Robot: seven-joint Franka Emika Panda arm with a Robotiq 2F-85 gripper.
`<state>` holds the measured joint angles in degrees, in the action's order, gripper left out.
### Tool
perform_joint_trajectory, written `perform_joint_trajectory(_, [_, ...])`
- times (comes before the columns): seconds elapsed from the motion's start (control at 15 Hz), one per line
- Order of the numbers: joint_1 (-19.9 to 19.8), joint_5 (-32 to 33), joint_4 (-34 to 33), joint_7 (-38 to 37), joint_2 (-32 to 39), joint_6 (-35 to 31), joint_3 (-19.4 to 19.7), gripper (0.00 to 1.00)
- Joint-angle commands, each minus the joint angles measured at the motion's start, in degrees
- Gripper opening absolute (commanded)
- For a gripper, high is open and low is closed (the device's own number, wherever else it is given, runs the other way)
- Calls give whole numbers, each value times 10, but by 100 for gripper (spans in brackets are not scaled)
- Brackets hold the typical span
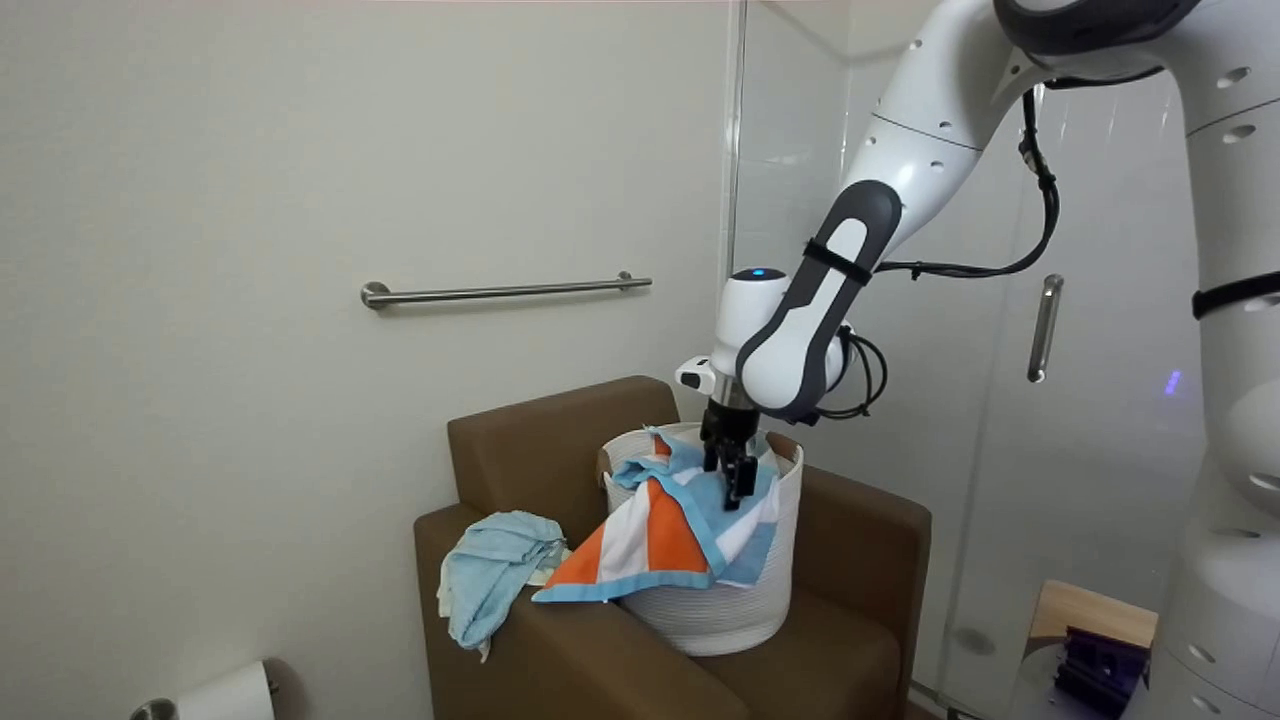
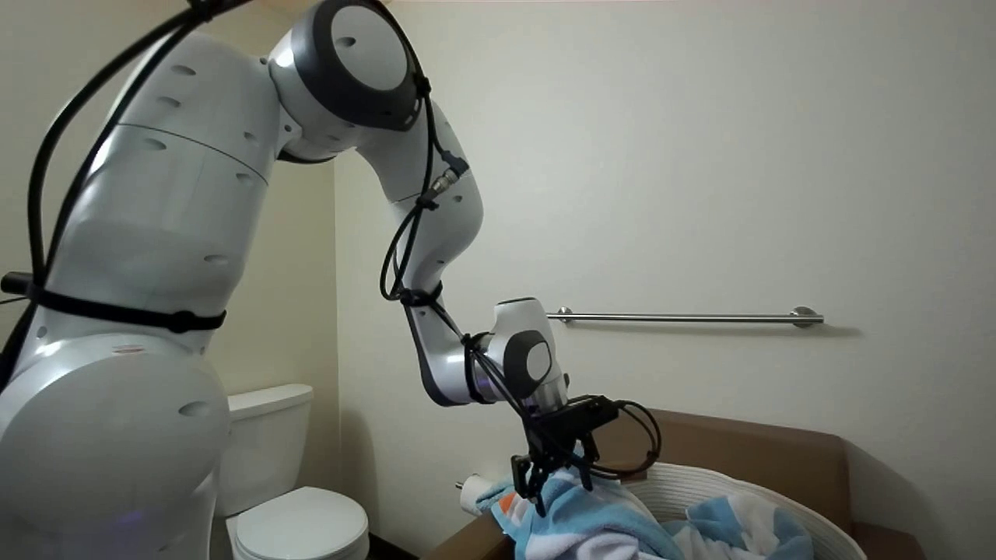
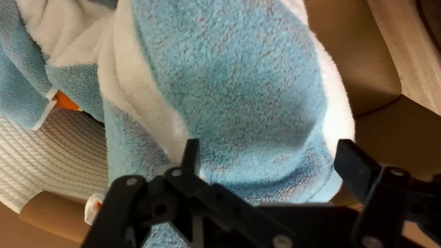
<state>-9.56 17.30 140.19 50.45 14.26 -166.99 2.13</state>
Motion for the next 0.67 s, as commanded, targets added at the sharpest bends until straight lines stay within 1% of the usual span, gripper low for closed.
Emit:
perform_joint_trajectory(0.0, [-3, -1, -27, 12, 21, 16, -3, 100])
perform_joint_trajectory(0.27, [-2, 5, -67, 2, 53, 32, 7, 100])
perform_joint_trajectory(0.33, [-1, 6, -78, 0, 62, 39, 9, 82])
perform_joint_trajectory(0.4, [-1, 7, -90, -1, 72, 48, 12, 73])
perform_joint_trajectory(0.47, [-3, 6, -99, -1, 80, 53, 13, 67])
perform_joint_trajectory(0.53, [-5, 4, -109, 0, 87, 59, 12, 59])
perform_joint_trajectory(0.6, [-6, 3, -116, 1, 92, 63, 12, 53])
